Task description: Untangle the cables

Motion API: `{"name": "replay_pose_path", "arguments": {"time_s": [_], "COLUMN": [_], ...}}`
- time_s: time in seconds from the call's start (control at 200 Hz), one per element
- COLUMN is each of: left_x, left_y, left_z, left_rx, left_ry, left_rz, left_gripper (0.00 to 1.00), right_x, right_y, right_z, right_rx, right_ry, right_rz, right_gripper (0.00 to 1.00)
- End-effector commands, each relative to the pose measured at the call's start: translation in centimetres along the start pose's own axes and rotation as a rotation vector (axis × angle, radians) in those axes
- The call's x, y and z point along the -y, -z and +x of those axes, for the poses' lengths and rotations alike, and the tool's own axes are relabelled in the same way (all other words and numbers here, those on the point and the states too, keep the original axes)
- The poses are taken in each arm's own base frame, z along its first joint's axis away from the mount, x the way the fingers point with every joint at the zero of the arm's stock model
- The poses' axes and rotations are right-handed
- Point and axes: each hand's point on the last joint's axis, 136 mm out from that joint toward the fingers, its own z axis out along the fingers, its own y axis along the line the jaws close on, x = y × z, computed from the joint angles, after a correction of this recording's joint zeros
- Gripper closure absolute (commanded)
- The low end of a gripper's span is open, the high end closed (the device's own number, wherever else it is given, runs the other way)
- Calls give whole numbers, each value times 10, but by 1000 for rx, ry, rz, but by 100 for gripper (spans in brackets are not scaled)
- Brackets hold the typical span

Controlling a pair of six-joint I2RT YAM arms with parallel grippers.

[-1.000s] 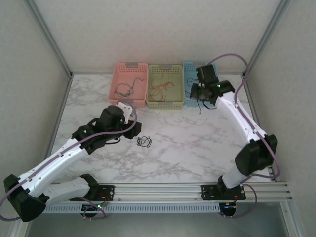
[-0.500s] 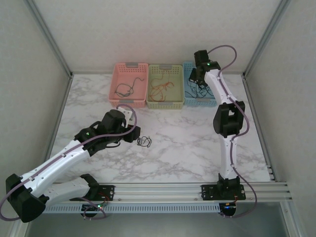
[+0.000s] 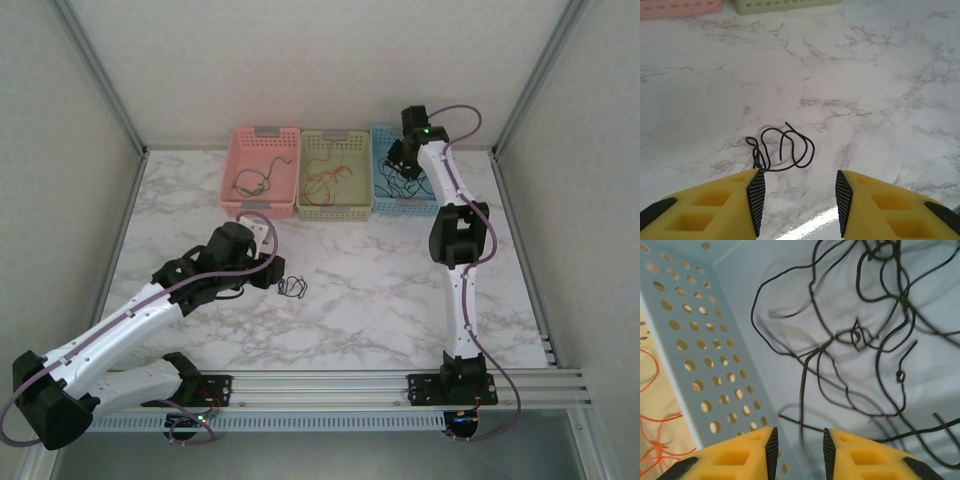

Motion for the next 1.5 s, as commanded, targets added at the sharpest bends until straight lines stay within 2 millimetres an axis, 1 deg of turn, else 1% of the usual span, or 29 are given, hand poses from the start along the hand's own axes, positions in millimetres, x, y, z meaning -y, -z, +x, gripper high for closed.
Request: {"name": "replay_pose_path", "arguments": {"time_s": [0.0,0.065,0.13,0.225,0.26,0.345,0.405,0.445,0.521,0.596,0.646,0.721,0.806,0.861,0.881,0.886,0.901,0.916,0.921,0.926,0.931,1.006,1.131,1.196,1.206,1.221,1.336,1.447,1.492], "left_x": [-3,-3,-2,-2,-2,-3,-5,-8,-15,-18,-22,-30,-40,-49,-52,-52,-54,-55,-55,-56,-56,-63,-71,-74,-75,-75,-80,-81,-82], "left_y": [-3,-3,-3,-5,-6,-9,-14,-18,-29,-42,-49,-58,-66,-67,-67,-67,-67,-67,-66,-67,-67,-66,-66,-65,-65,-64,-60,-60,-60], "left_z": [-2,-2,-3,-3,-3,-3,0,2,8,16,22,30,39,44,47,47,49,49,50,51,51,58,68,70,71,70,70,71,71], "left_rx": [9,10,11,12,11,8,3,3,-2,-29,-48,-65,-74,-67,-66,-66,-62,-56,-55,-56,-55,-44,-47,-43,-44,-40,-26,-31,-33], "left_ry": [18,20,20,24,27,43,60,77,133,183,213,262,320,356,369,373,381,391,395,398,402,448,478,485,487,487,500,501,501], "left_rz": [-7,-6,-4,-4,-3,-7,-18,-31,-54,-60,-79,-99,-114,-130,-132,-132,-129,-126,-125,-125,-124,-113,-123,-126,-130,-129,-131,-128,-129], "left_gripper": [56,56,56,55,53,49,45,43,40,39,39,38,39,39,40,40,40,40,40,40,40,40,40,40,40,40,40,40,40], "right_x": [-11,-15,-20,-29,-31,-38,-40,-45,-46,-44,-39,-45,-45,-43,-43,-43,-42,-44,-45,-45,-46,-49,-53,-55,-56,-57,-52,-56,-57], "right_y": [2,8,23,55,69,102,123,137,155,164,162,159,147,137,133,133,130,129,128,128,126,117,103,96,98,97,87,82,82], "right_z": [13,13,7,-5,-8,-7,5,17,46,83,113,165,226,261,273,273,284,290,295,295,301,334,370,379,387,391,405,419,421], "right_rx": [-53,-48,-22,43,66,108,121,127,125,93,49,-40,-164,-231,-250,-250,-272,-278,-286,-286,-294,-356,-437,-468,-481,-490,-531,-588,-597], "right_ry": [-12,2,20,58,71,122,160,190,236,272,279,319,333,339,341,341,346,351,357,357,361,397,397,388,404,411,411,401,405], "right_rz": [-43,-54,-68,-92,-96,-120,-139,-164,-202,-243,-262,-331,-373,-382,-385,-385,-393,-402,-408,-408,-414,-430,-454,-461,-465,-464,-439,-457,-456], "right_gripper": [58,54,52,50,49,49,48,48,48,48,49,49,49,50,51,51,52,52,53,53,53,53,53,54,54,54,57,67,71]}}
